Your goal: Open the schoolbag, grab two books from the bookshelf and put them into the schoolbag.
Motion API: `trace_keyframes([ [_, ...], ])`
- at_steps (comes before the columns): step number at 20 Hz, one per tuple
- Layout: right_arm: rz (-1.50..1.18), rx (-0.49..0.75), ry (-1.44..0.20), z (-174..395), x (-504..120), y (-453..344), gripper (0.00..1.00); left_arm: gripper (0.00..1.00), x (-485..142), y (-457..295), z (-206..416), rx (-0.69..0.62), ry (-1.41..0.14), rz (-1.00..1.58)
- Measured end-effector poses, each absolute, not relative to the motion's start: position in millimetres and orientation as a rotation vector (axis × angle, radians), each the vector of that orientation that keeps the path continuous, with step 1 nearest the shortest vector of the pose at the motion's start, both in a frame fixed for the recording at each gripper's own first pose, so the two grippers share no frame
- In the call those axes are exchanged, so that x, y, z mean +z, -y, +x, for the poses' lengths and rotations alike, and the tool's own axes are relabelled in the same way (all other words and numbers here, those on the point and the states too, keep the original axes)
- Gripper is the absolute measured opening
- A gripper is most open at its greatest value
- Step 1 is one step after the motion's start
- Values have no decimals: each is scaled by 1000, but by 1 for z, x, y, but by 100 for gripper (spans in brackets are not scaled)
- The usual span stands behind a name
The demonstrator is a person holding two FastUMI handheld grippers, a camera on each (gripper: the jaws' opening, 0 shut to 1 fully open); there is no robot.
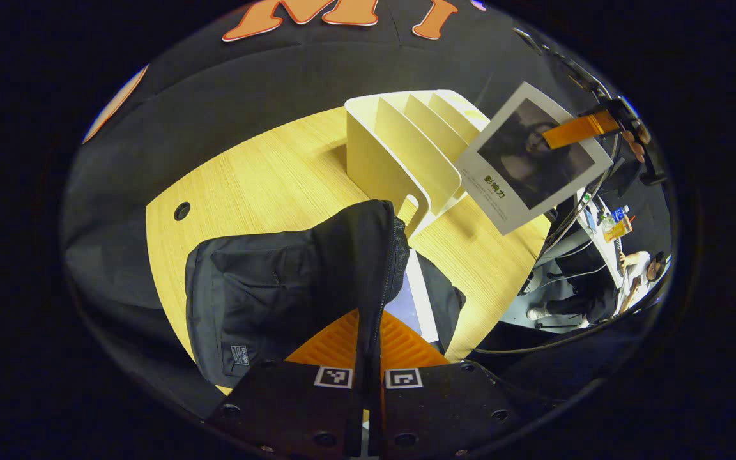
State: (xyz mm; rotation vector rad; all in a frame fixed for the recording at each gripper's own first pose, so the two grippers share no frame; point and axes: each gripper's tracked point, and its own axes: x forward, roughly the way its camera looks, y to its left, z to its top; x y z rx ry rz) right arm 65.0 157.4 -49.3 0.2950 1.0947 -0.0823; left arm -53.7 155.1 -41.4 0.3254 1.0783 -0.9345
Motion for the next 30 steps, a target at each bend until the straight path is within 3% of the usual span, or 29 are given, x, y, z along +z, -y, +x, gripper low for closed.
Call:
trace_keyframes([
  [4, 394, -90, -1067, 35, -53, -167, 37, 5, -40, -157, -53, -945, -1074, 325],
  [12, 654, 29, -966, -3, -52, -196, 36, 5, -34, -159, -52, -937, -1076, 322],
  [23, 901, 187, -849, 9, -76, -246, 36, 5, -29, -152, -51, -920, -1080, 346],
  [30, 1024, 225, -839, 34, -107, -292, 35, 5, -22, -144, -49, -907, -1079, 301],
])
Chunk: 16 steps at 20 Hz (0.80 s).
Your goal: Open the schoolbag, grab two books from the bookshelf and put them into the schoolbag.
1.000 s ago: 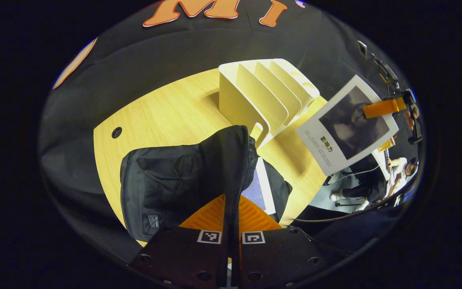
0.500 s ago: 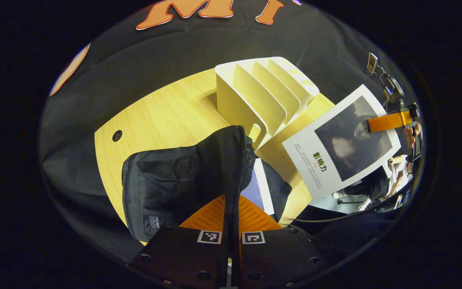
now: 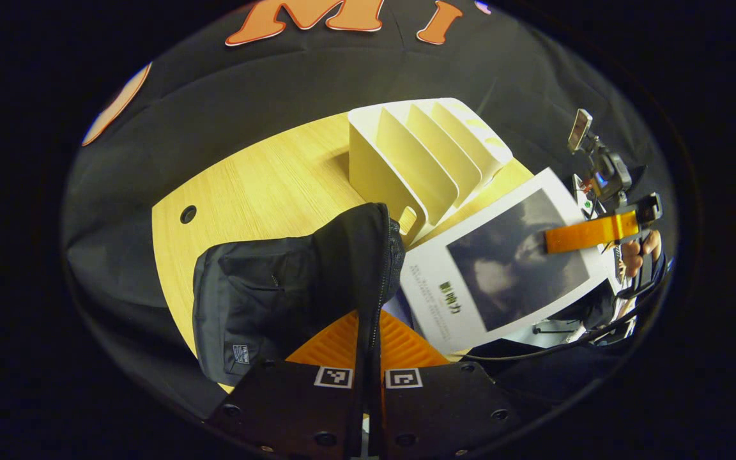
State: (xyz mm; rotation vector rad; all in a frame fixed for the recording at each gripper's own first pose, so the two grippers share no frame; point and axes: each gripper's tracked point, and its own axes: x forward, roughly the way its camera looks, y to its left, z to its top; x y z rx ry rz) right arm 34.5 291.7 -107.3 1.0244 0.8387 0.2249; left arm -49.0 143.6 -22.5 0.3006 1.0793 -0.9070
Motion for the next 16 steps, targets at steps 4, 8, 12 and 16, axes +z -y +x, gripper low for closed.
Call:
trace_keyframes([
  [4, 1061, 263, -840, 50, -122, -321, 35, 5, -17, -142, -48, -901, -1068, 291],
  [8, 1097, 277, -813, 69, -131, -337, 35, 5, -12, -140, -46, -892, -1052, 268],
  [12, 1139, 278, -775, 86, -140, -360, 35, 5, -6, -136, -47, -890, -1047, 242],
  [16, 1178, 294, -760, 104, -149, -392, 35, 5, -5, -135, -46, -896, -1038, 229],
])
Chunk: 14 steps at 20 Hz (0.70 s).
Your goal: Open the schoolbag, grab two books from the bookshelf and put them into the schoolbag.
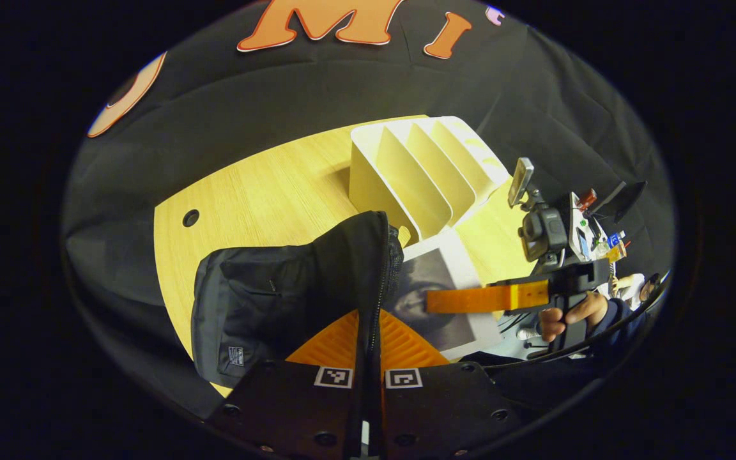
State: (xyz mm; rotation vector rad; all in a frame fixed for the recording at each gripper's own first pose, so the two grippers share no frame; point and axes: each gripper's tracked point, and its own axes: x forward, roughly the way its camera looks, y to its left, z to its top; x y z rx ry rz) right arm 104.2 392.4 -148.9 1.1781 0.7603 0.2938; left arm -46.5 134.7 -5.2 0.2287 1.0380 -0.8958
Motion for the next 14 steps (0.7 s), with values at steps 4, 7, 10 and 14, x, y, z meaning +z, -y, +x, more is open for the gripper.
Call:
trace_keyframes([
  [4, 1236, 295, -744, 120, -158, -417, 35, 5, -1, -132, -49, -916, -1024, 222],
  [7, 1240, 308, -738, 124, -164, -430, 35, 5, 0, -132, -48, -920, -1024, 209],
  [10, 1239, 319, -734, 132, -167, -439, 35, 5, 3, -130, -50, -935, -1015, 215],
  [14, 1254, 324, -742, 141, -173, -448, 36, 5, 3, -129, -52, -938, -1015, 207],
])
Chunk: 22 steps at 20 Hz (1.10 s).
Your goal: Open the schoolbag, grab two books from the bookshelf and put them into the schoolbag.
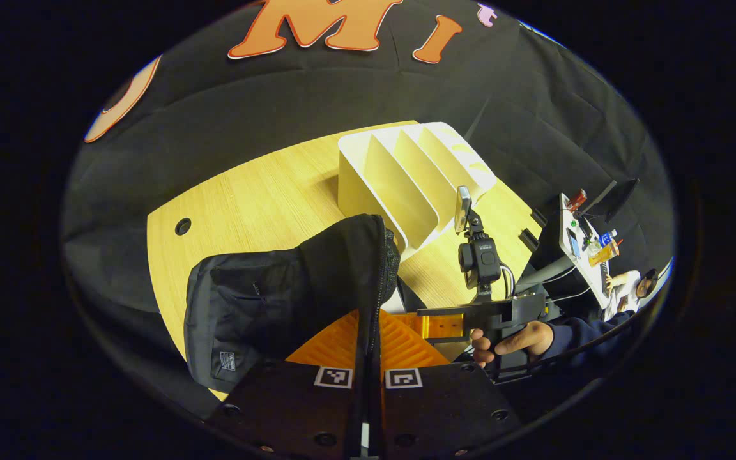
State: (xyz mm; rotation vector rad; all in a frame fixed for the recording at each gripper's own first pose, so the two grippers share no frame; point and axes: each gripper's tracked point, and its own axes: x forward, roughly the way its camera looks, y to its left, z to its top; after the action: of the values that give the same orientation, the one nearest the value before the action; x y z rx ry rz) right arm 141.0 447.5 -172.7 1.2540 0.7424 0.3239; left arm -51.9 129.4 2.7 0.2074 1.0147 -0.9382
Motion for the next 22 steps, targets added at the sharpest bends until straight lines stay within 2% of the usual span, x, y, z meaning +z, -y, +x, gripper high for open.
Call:
trace_keyframes([
  [2, 1200, 275, -797, 138, -185, -448, 39, 5, 2, -130, -50, -933, -1015, 204],
  [3, 1162, 264, -825, 137, -187, -446, 49, 5, 1, -132, -50, -931, -1016, 202],
  [6, 1020, 240, -834, 128, -184, -428, 63, 5, -4, -133, -52, -920, -1016, 192],
  [7, 974, 220, -834, 125, -185, -418, 76, 5, -7, -132, -54, -914, -1021, 191],
  [9, 941, 195, -817, 122, -182, -400, 90, 5, -14, -130, -59, -897, -1027, 203],
  [11, 929, 188, -797, 117, -175, -383, 96, 5, -18, -125, -64, -880, -1023, 210],
  [15, 882, 175, -774, 105, -161, -341, 98, 7, -28, -112, -72, -815, -1044, 173],
  [17, 869, 185, -761, 99, -150, -322, 98, 13, -32, -101, -80, -810, -1052, 153],
  [20, 780, 174, -719, 92, -138, -284, 98, 34, -33, -77, -96, -809, -1059, 100],
  [21, 751, 169, -707, 91, -133, -271, 98, 38, -35, -70, -97, -795, -1059, 100],
  [22, 731, 167, -694, 89, -126, -258, 98, 51, -36, -62, -101, -783, -1056, 95],
])
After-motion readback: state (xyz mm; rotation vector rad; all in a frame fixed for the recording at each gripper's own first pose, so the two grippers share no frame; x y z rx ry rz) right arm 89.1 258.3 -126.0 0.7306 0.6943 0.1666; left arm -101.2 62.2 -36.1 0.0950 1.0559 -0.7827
